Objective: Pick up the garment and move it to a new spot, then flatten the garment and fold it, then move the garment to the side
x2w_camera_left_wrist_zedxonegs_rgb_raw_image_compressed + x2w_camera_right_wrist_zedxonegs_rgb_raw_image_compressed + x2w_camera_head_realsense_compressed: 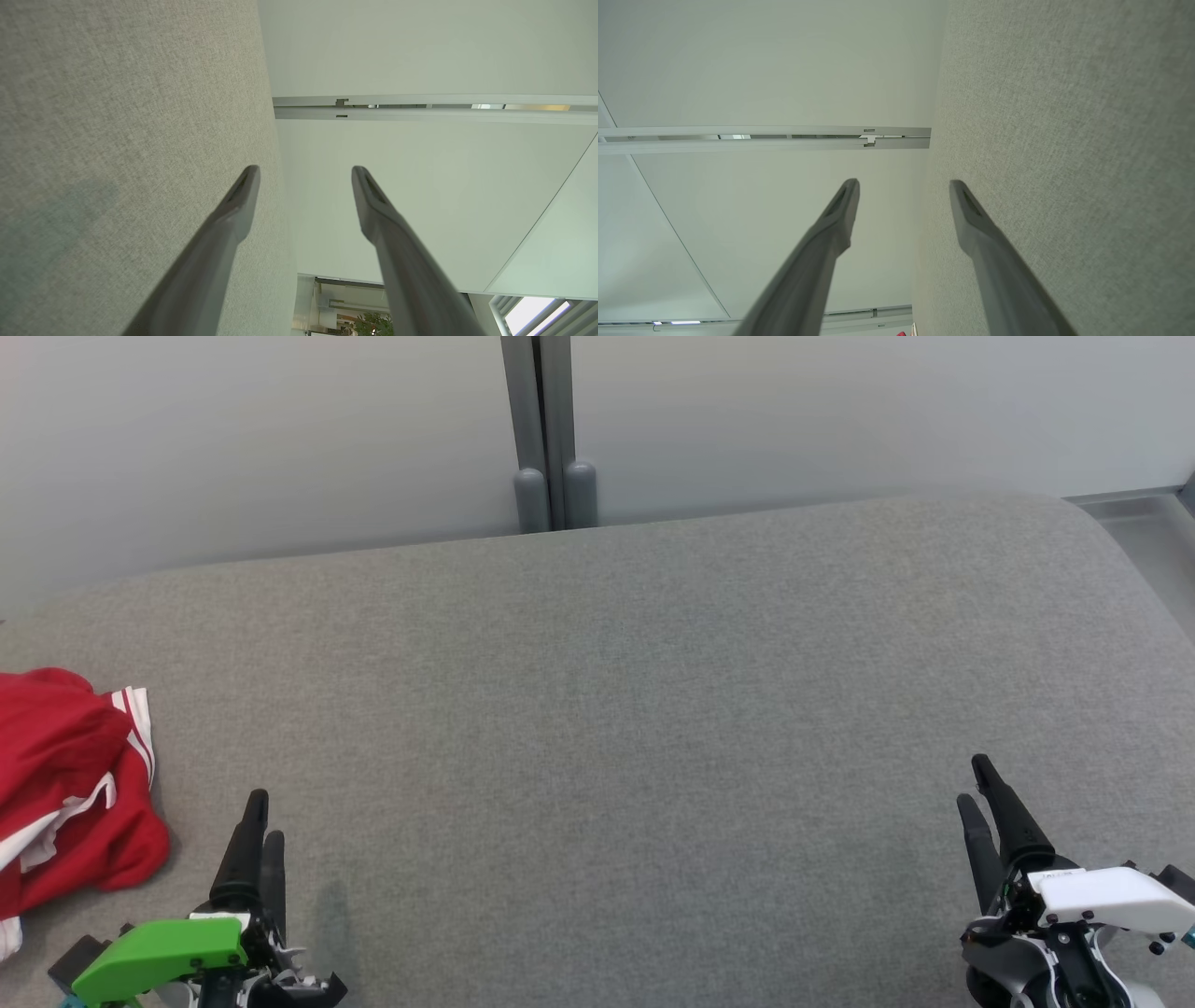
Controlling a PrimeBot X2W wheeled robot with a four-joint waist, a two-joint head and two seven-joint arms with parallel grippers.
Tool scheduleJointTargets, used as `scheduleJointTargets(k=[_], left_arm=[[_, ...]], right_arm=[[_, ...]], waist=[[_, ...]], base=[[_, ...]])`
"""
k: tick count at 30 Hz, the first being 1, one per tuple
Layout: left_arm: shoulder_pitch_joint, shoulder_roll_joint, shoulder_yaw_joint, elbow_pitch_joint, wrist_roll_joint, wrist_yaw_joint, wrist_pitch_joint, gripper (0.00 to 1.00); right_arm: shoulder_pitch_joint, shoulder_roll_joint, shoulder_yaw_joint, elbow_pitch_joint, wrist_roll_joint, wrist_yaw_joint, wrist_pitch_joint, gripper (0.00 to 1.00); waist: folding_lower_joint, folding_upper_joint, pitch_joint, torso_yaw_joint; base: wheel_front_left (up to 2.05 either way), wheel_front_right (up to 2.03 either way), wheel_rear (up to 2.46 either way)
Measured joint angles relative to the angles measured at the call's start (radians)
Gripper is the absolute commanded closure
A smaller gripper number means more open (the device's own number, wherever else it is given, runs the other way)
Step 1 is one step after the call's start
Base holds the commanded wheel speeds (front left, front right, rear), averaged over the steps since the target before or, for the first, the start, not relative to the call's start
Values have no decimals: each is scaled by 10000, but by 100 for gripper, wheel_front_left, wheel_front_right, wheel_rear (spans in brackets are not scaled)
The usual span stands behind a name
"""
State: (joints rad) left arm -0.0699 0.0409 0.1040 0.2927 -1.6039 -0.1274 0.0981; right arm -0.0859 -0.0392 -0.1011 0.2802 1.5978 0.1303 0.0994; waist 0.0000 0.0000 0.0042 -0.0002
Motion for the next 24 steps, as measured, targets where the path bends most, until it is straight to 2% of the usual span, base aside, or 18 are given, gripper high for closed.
scheduleJointTargets(k=[6, 24], left_arm=[[-16, 113, -134, 63, 986, 0, -311, 0], [-23, 138, -291, -67, 5091, 40, -1095, 0]], right_arm=[[-9, -161, 125, -19, -872, 0, -314, 0], [-35, -104, 201, -280, -4585, 0, -1091, 0]], waist=[[0, 0, 11, -11], [0, 0, 13, -47]], base=[[0, 0, 0], [0, 0, 0]])
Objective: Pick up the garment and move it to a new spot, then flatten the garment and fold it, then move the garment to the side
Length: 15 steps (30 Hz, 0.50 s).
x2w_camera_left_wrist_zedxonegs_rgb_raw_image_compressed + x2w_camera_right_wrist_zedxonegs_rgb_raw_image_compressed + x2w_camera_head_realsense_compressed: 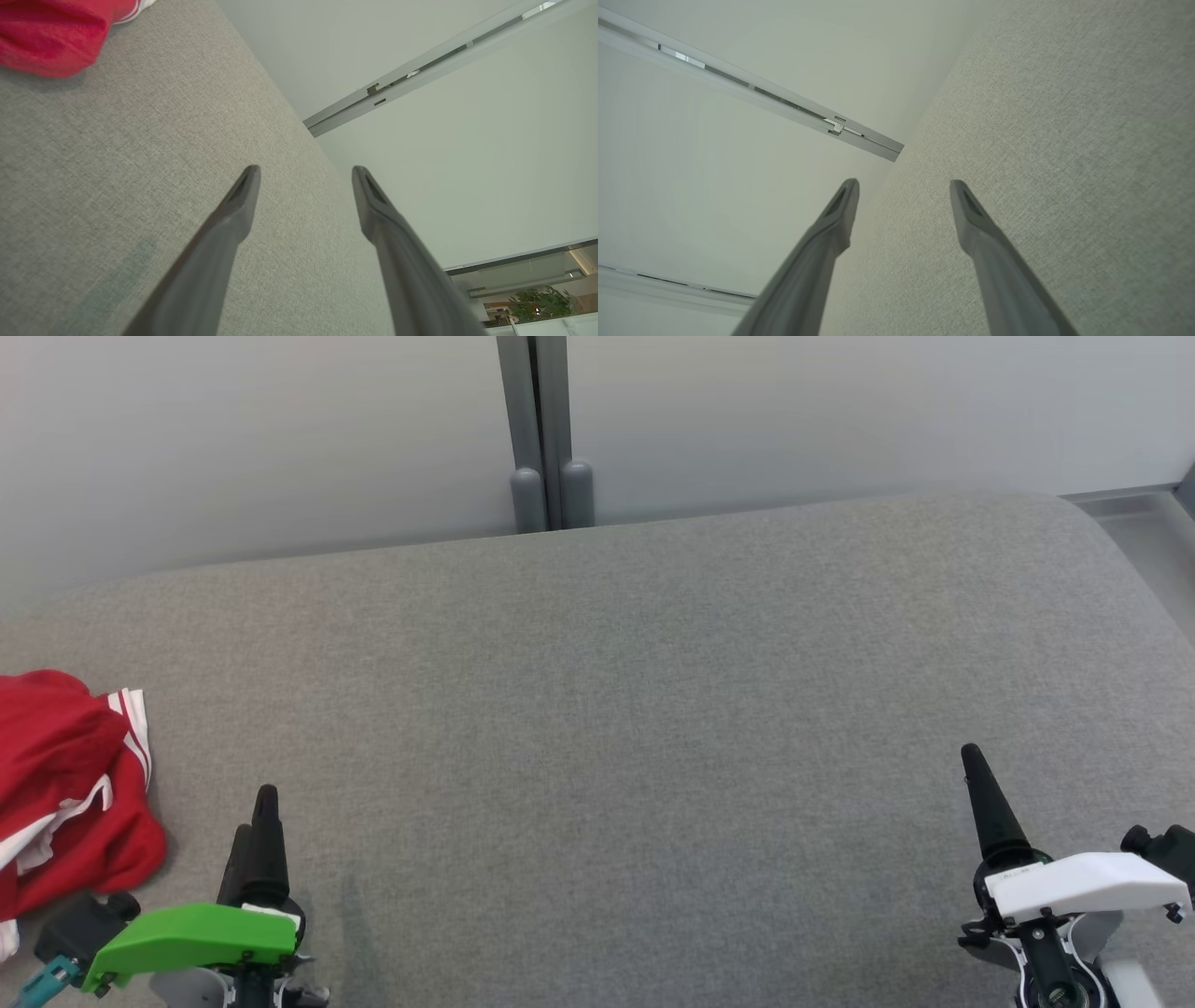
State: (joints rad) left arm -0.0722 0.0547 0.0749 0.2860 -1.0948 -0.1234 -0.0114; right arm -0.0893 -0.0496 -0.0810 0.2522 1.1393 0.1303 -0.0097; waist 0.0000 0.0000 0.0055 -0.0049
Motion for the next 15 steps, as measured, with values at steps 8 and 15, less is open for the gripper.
scheduleJointTargets(k=[8, 15], left_arm=[[0, 48, -255, -13, 1595, 190, -288, 0], [-3, 178, -550, 65, 2625, 359, -527, 0]], right_arm=[[6, 44, 203, -136, -1325, 0, -299, 0], [10, 42, 382, -150, -2479, 0, -539, 0]], waist=[[0, 0, -8, 0], [0, 0, -12, 2]], base=[[0, 0, 0], [0, 0, 0]])
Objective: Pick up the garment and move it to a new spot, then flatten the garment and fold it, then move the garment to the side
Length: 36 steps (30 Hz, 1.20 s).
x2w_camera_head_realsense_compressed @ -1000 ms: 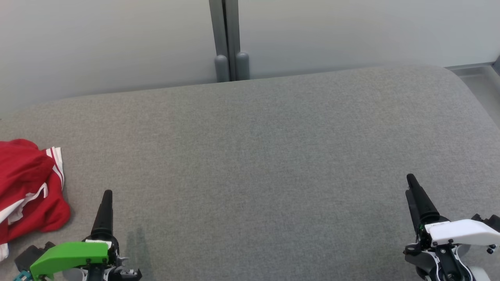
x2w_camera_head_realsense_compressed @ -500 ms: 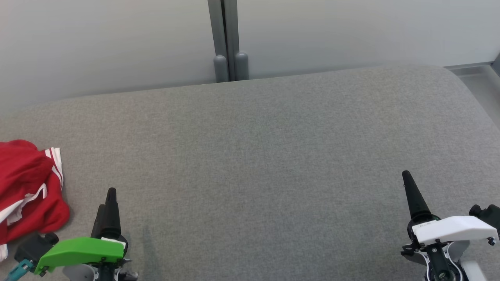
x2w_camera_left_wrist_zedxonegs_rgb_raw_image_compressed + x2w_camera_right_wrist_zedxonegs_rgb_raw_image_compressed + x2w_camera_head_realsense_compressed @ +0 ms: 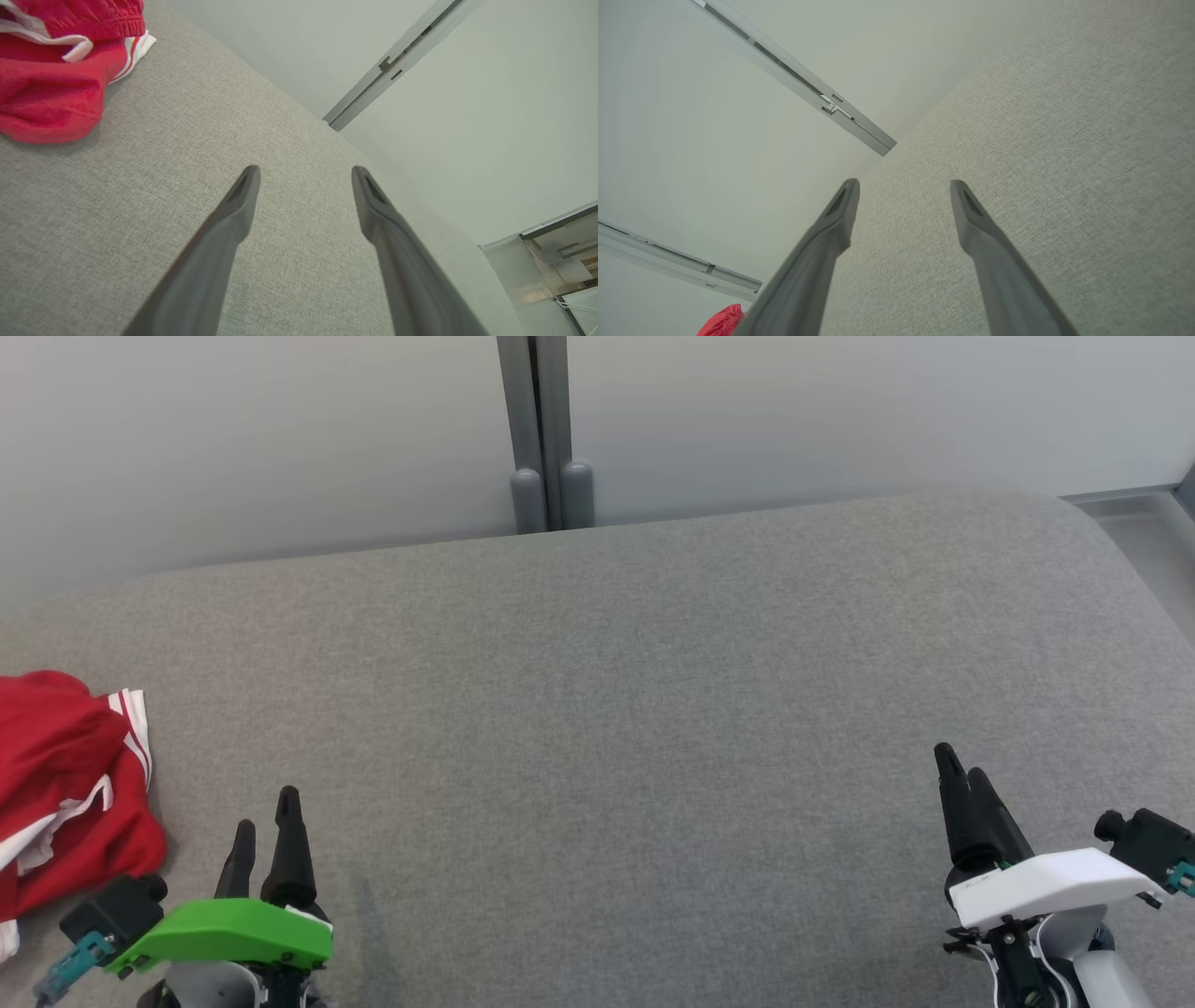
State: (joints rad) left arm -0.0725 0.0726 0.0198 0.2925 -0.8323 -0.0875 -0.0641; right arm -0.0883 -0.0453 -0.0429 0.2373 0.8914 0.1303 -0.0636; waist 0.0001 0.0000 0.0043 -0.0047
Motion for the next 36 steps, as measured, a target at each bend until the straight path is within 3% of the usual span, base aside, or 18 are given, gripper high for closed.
scheduleJointTargets(k=[36], left_arm=[[-383, 359, -1158, 539, 4194, 443, -1022, 0]], right_arm=[[-651, 2, 516, 571, -4420, 0, -1026, 0]], waist=[[0, 0, 13, -23]], base=[[0, 0, 0]])
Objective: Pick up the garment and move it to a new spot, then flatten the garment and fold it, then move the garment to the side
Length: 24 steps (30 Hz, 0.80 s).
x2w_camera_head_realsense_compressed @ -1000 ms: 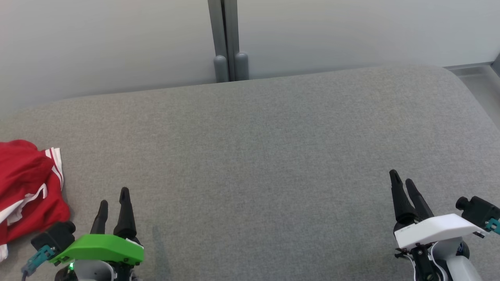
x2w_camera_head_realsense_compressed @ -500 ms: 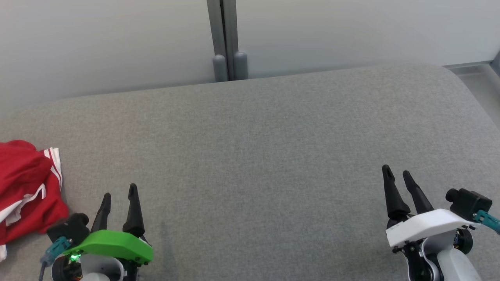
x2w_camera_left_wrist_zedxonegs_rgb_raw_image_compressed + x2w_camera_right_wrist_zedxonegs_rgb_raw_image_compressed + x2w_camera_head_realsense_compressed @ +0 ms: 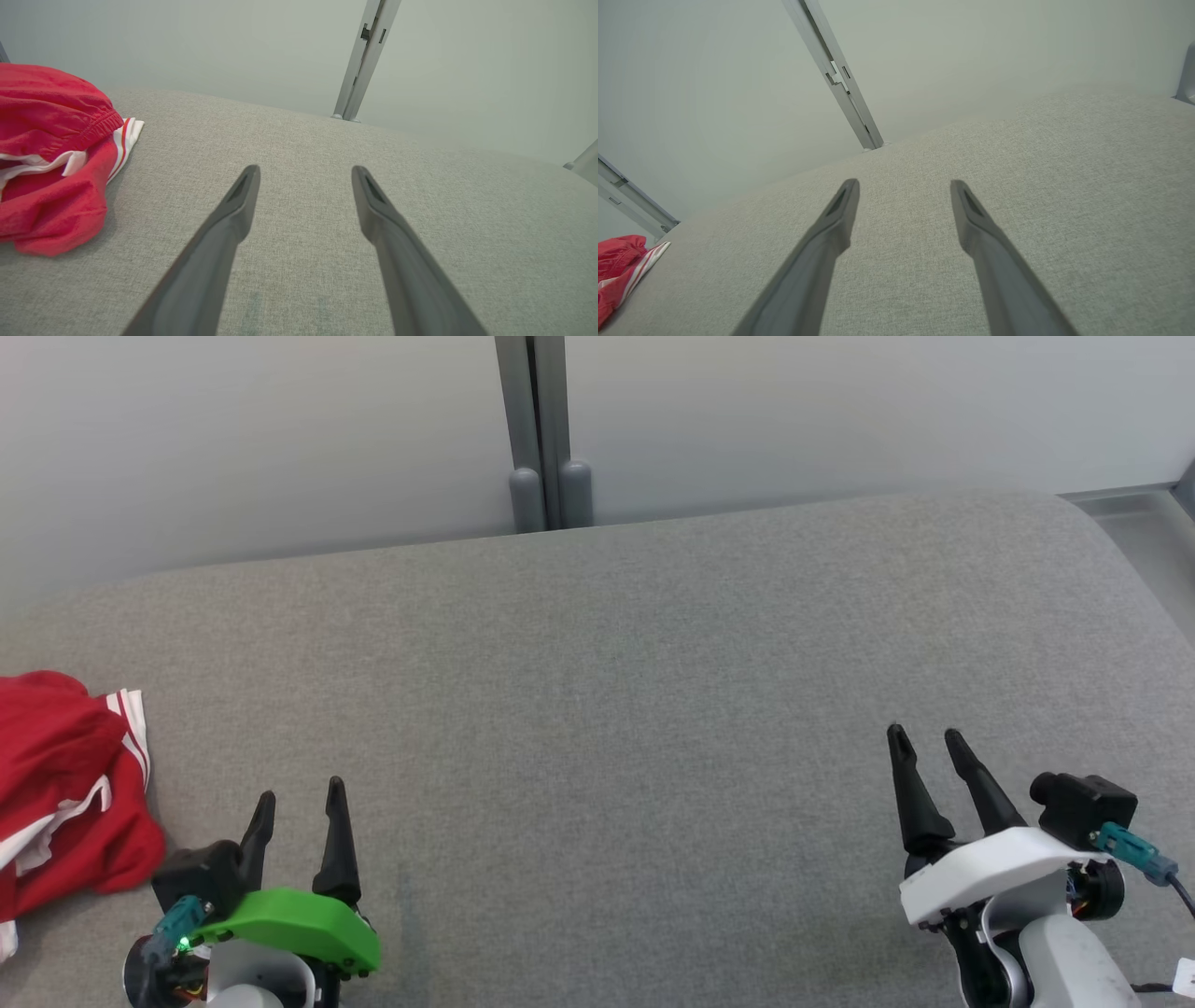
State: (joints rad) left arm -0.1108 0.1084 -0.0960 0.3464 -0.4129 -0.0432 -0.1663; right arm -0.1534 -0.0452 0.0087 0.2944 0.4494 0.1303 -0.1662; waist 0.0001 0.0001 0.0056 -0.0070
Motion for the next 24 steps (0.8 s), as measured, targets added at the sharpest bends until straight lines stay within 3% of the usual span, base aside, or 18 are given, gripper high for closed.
scheduleJointTargets(k=[24], left_arm=[[251, -169, 6, 190, 1824, -8, -523, 0]], right_arm=[[-83, -13, 395, 619, -1958, 4, -522, 0]], waist=[[0, 0, -31, 160]], base=[[0, 0, 0]])
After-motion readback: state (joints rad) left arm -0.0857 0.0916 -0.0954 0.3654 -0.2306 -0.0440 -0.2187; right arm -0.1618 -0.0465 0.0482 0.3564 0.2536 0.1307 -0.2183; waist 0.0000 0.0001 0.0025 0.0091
